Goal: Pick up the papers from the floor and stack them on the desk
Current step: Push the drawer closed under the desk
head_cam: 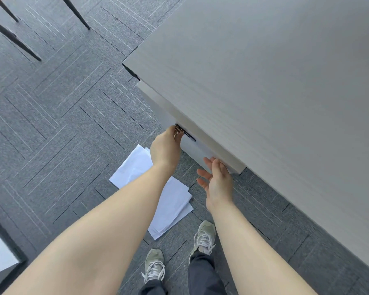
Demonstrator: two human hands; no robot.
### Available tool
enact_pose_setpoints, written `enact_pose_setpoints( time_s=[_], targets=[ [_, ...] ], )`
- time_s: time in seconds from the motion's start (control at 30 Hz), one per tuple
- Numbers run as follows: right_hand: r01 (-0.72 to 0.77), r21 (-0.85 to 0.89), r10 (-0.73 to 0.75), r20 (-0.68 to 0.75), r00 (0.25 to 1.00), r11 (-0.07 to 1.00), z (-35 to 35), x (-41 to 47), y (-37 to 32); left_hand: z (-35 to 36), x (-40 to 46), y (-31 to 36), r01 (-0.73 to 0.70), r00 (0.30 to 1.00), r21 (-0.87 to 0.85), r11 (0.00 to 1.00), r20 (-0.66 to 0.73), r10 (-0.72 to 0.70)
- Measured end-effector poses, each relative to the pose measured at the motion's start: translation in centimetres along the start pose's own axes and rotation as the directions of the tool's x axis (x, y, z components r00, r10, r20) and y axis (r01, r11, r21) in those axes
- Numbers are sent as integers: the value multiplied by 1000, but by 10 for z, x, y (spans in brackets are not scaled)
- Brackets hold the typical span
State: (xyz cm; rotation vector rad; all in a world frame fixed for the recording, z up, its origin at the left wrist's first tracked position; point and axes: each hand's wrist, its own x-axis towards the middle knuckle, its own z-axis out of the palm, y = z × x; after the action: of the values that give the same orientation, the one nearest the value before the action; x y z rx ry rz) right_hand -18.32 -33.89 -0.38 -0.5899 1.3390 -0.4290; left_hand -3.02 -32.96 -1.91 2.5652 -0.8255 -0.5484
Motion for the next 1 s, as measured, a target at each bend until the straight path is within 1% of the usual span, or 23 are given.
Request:
enact_pose_setpoints(
  time_s=[0.13,0.2,0.27,0.33,0.37,0.43,0.5,0.53,0.57,0.63,0.7,0.77,0.8,0.87,0.9,1.0],
  targets=[
    [15,-40,-14,5,1000,999,-3,2,2,1,5,-5,-149,989,222,964,25,147],
    [15,-52,-15,1,1000,999,-4,3,3,-1,9,-5,-191,982,270,944,54,183],
    [14,-56,-14,-11,1000,998,-5,4,4,-4,9,-5,-201,980,281,938,67,190],
    [16,-60,-17,-21,1000,998,-4,4,4,-5,8,-5,-175,984,229,957,83,160],
    [15,-57,-16,-24,1000,998,-4,4,4,-5,8,-5,-140,988,161,977,95,126],
    [14,-47,-15,-25,1000,999,-4,3,4,-5,10,-7,-43,988,-51,998,147,50],
    [11,-23,-12,-23,1000,1000,-4,3,4,-6,12,-8,94,969,-258,962,244,-29],
    [4,-11,-4,-20,1000,1000,-3,2,4,-6,12,-8,149,956,-318,936,290,-54],
    [-8,1,8,-15,1000,1000,-3,1,3,-6,12,-9,174,944,-341,924,324,-58],
    [-24,26,24,-6,1000,999,-2,0,3,-10,13,-9,184,927,-342,922,372,-47],
    [-28,31,28,0,1000,999,3,-4,2,-14,11,-17,226,910,-345,911,407,-71],
    [-21,4,21,-9,1000,1000,13,-11,4,-23,3,-33,253,909,-360,898,407,-93],
    [-16,-14,16,-24,1000,1000,19,-15,6,-30,-4,-44,242,910,-356,902,405,-84],
    [-10,-53,6,-71,997,999,31,-26,17,-42,-20,-76,225,891,-327,918,450,-58],
    [-16,-76,9,-85,996,997,34,-29,22,-44,-29,-93,240,871,-310,920,488,-63],
    [-75,-131,56,-141,988,989,61,-42,70,-51,-44,-181,264,784,-180,948,612,-102]
  ],
)
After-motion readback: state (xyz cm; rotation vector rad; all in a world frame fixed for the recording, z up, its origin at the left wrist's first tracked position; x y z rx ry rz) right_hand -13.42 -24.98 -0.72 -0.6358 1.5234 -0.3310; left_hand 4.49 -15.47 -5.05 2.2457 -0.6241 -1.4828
